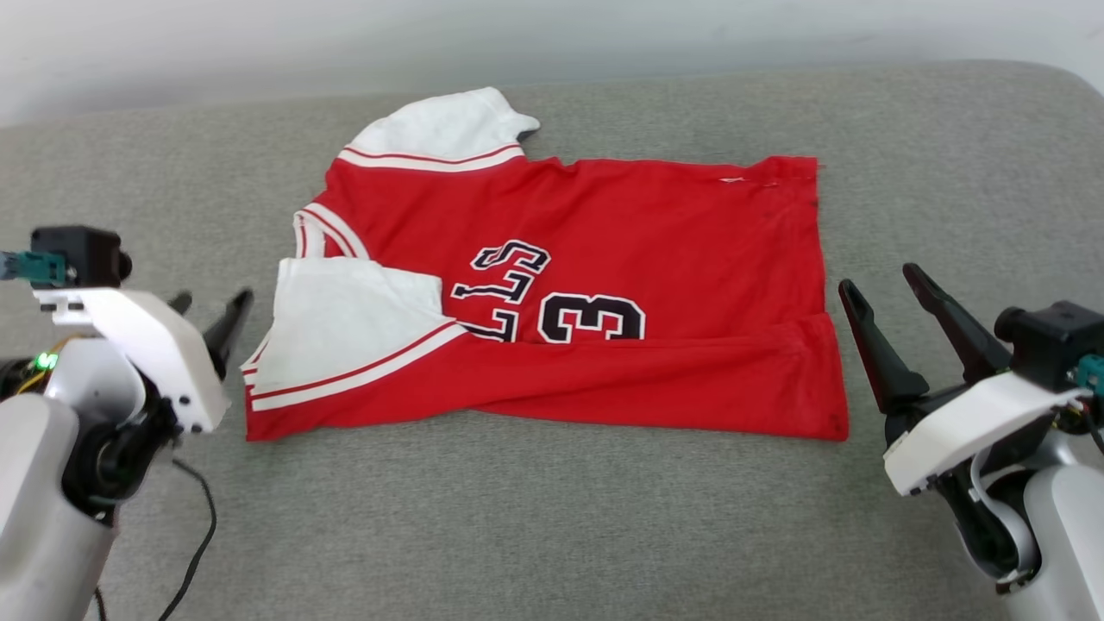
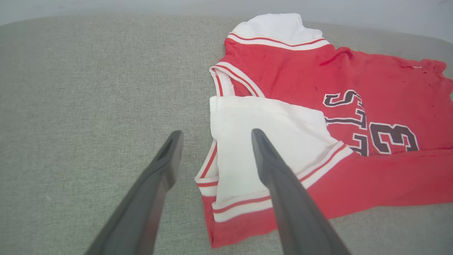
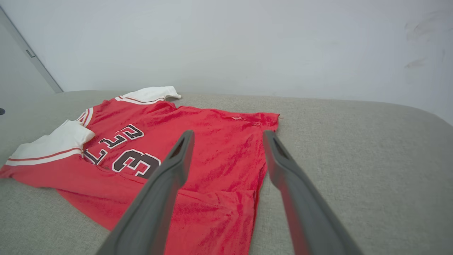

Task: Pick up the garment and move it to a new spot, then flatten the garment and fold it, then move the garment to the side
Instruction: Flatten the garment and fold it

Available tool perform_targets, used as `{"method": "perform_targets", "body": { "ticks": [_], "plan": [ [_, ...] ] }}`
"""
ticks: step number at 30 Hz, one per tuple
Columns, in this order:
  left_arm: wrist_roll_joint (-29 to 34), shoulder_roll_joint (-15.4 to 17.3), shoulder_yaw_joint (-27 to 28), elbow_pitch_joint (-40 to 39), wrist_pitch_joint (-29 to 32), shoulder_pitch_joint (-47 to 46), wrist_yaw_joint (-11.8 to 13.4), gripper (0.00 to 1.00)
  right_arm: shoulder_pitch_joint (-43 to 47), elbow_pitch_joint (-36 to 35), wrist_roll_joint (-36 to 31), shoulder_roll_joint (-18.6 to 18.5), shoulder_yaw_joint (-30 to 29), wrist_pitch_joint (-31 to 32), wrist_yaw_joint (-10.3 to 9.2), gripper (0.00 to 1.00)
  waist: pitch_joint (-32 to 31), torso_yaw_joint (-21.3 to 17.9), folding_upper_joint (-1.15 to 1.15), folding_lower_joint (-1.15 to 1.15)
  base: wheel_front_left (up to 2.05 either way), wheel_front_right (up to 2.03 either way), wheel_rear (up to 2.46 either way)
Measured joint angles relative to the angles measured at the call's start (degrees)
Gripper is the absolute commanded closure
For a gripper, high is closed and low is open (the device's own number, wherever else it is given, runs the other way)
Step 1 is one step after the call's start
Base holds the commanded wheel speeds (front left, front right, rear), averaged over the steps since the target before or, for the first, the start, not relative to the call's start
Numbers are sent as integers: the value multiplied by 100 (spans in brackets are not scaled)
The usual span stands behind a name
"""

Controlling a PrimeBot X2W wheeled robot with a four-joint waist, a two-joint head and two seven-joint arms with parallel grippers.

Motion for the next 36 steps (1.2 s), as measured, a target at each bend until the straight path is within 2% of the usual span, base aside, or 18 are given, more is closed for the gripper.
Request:
{"method": "perform_targets", "body": {
  "ticks": [4, 7, 13, 18, 19, 20, 21, 22, 28, 36],
  "plan": [
    [-238, 335, -121, -414, 923, 333, 115, 0, 244, -226, -84, 151, -138, 111, 0, 0, 7, -113, 0, 0, 0, 0, 0],
    [-398, 531, -65, -631, 1293, 561, 320, 0, 316, -365, -134, 263, -215, 156, 0, 0, 127, -183, 0, 0, 0, 0, 0],
    [-569, 679, -2, -753, 1720, 805, 699, 0, 332, -465, -162, 383, -253, 207, 0, 0, 483, -328, 0, 0, 0, 0, 0],
    [-721, 672, 69, -755, 1830, 806, 750, 0, 236, -425, -151, 427, -247, 208, 0, 0, 758, -446, 0, 0, 0, 0, 0],
    [-759, 671, 77, -754, 1855, 801, 743, 16, 221, -404, -144, 426, -256, 210, 0, 0, 790, -468, 0, 0, 0, 0, 0],
    [-794, 669, 87, -749, 1878, 797, 719, 57, 220, -379, -126, 425, -270, 218, 0, 0, 812, -486, 0, -1, 0, 0, 0],
    [-825, 668, 92, -740, 1895, 786, 692, 89, 220, -353, -121, 419, -298, 231, 0, 0, 826, -499, 0, -1, 0, 0, 0],
    [-858, 648, 104, -726, 1894, 781, 670, 100, 220, -331, -87, 414, -336, 261, 0, 0, 824, -502, 0, 0, 0, 0, 0],
    [-902, 434, 43, -647, 1704, 770, 483, 100, 222, -219, 203, 328, -617, 647, 0, 0, 710, -456, 0, 0, 0, 0, 0],
    [-700, 320, -12, -1031, 1332, 751, 409, 100, 338, 91, 539, 31, -773, 2657, 0, 0, 569, -256, 0, 0, 0, 0, 0]
  ]
}}
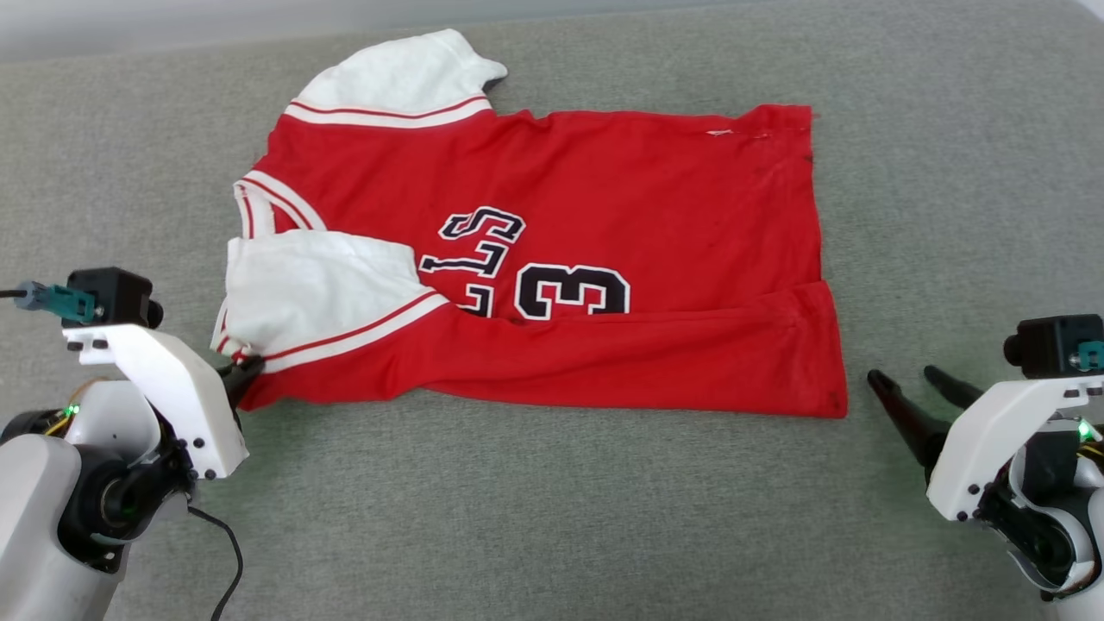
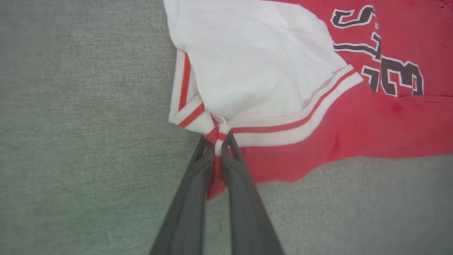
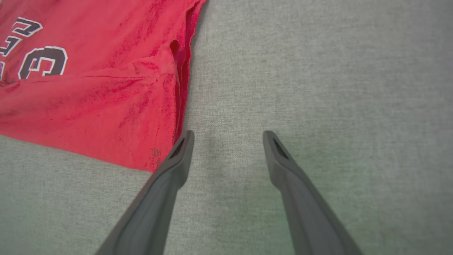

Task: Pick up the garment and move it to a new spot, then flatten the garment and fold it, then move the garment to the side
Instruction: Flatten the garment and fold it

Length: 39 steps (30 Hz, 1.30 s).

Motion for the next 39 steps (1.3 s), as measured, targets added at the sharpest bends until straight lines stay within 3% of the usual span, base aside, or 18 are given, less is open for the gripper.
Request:
{"method": "perform_targets", "body": {
  "ticks": [5, 12, 13, 14, 15, 26, 35, 39],
  "plan": [
    [146, 49, 44, -441, -148, -15, 102, 100, -75, -66, 101, 7, 113, 672, 0, 0, 68, 146, 0, 0, 0, 0, 0],
    [248, 63, 27, -770, -178, -35, 214, 100, -464, 200, 268, 113, 387, 1029, -1, 0, 237, 296, 0, 0, 0, 0, 0],
    [249, 55, 18, -789, -189, -35, 219, 100, -507, 255, 303, 108, 425, 1066, -2, 58, 250, 315, 0, 0, 0, 0, 0],
    [249, 46, 11, -799, -193, -35, 220, 100, -557, 311, 320, 103, 460, 1095, -2, 86, 260, 330, 0, 0, 0, 0, 0],
    [249, 35, 2, -805, -197, -35, 220, 100, -604, 349, 339, 91, 497, 1131, -5, 100, 266, 344, 0, 0, 0, 0, 0],
    [193, -187, -12, -619, -558, 41, 100, 100, -675, 383, 441, -108, 627, 1162, 0, 100, 0, 423, 0, 0, 0, 0, 0],
    [47, -365, 32, -557, -948, 728, 103, 100, -207, -9, 390, -183, 657, 1313, 0, 100, -734, 437, 0, 0, 0, 0, 0],
    [32, -331, 82, -739, -1056, 1177, 222, 100, 99, -226, 388, -222, 561, 1451, -1, 100, -1073, 454, 0, 0, 0, 0, 0]
  ]
}}
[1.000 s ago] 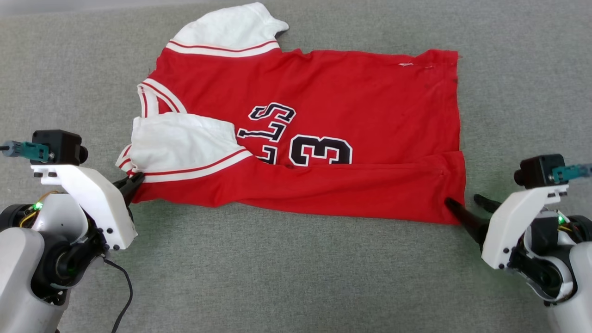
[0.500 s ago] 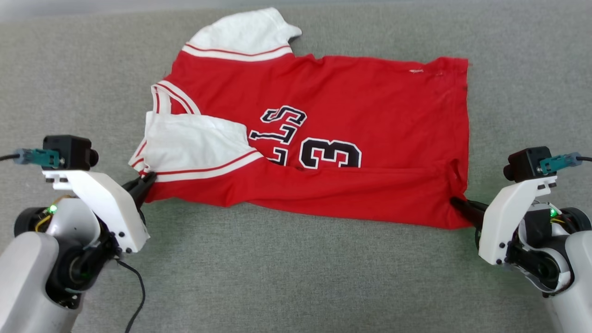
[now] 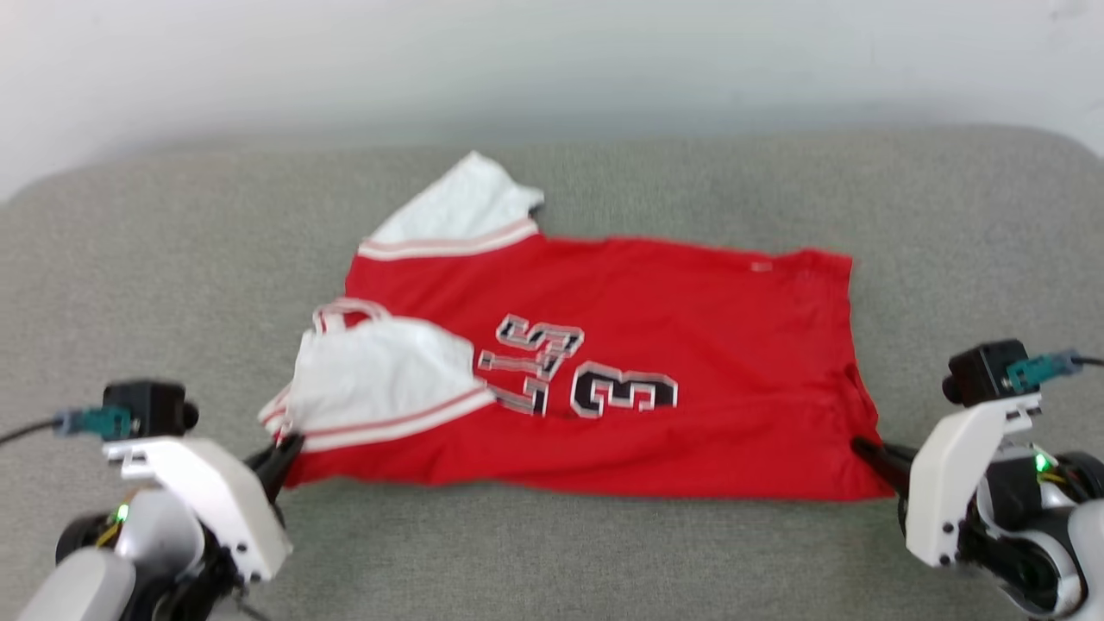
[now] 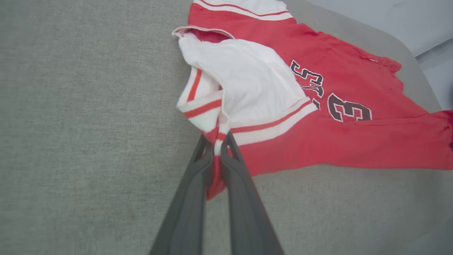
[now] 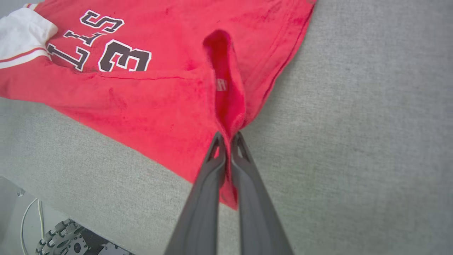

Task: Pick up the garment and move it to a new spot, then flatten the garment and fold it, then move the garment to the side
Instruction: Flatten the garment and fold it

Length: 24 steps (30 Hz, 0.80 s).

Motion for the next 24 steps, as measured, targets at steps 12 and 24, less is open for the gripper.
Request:
{"method": "perform_targets", "body": {
  "ticks": [12, 24],
  "plan": [
    [-475, -263, 130, -5, -235, 1242, 230, 100, 947, -313, -293, 86, -338, 277, 1, 100, -354, 45, 0, 0, 0, 0, 0],
    [-140, -541, 210, 558, -1034, 873, 181, 0, 949, -332, -586, 193, -383, -1352, 1, 0, -344, -25, 0, 0, 0, 0, 0]
  ]
}}
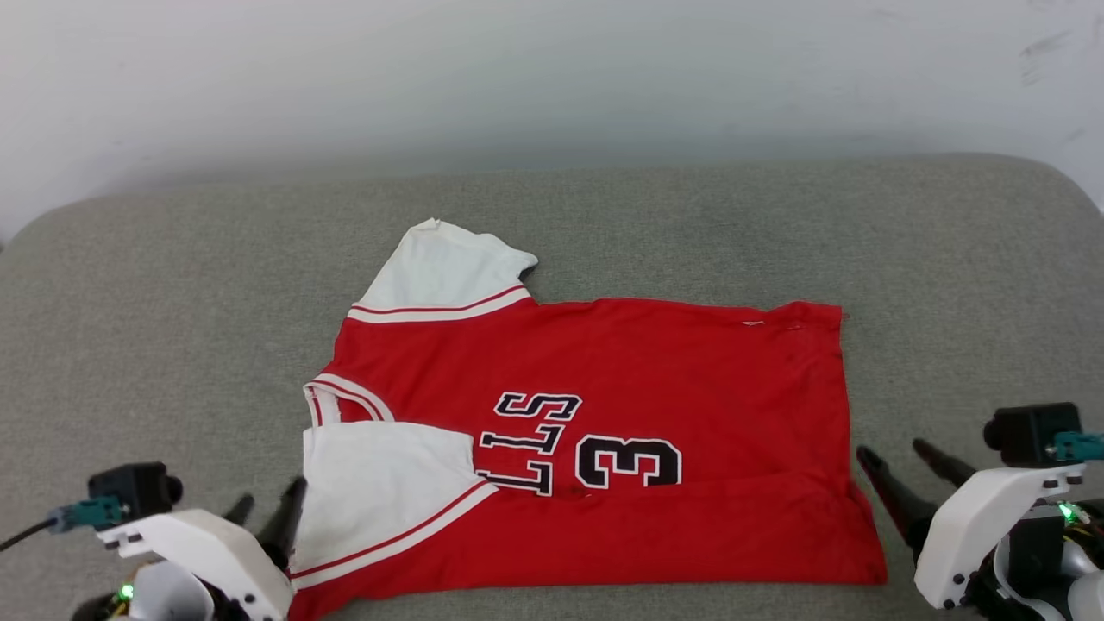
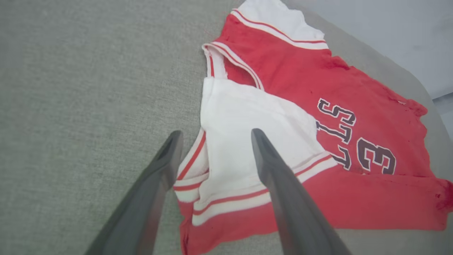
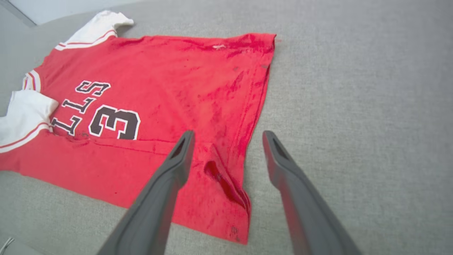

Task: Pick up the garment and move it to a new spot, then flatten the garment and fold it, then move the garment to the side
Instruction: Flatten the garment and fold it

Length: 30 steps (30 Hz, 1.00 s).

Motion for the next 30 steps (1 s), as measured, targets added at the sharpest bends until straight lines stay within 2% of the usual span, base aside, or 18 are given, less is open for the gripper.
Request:
{"method": "perform_targets", "body": {
  "ticks": [7, 15, 21, 30],
  "plan": [
    [588, 44, 160, -250, -709, -408, 264, 0, 20, -253, -539, 558, -458, -1224, -1, 0, -47, -203, 0, 0, 0, 0, 0],
    [982, 122, 223, -410, -906, -1408, 414, 0, -311, -776, -884, 985, -622, -1917, -1, 0, 367, -490, 0, 0, 0, 0, 0],
    [1004, 363, 222, -115, -479, -2564, 208, 0, -703, -979, -902, 1093, -549, -2101, -1, 0, 953, -736, 0, 1, 0, 0, 0],
    [643, 775, 41, 691, 996, -4366, -346, 0, -1037, -940, -832, 1204, -454, -2320, -1, 0, 1786, -1217, 0, 1, 0, 0, 0]
  ]
}}
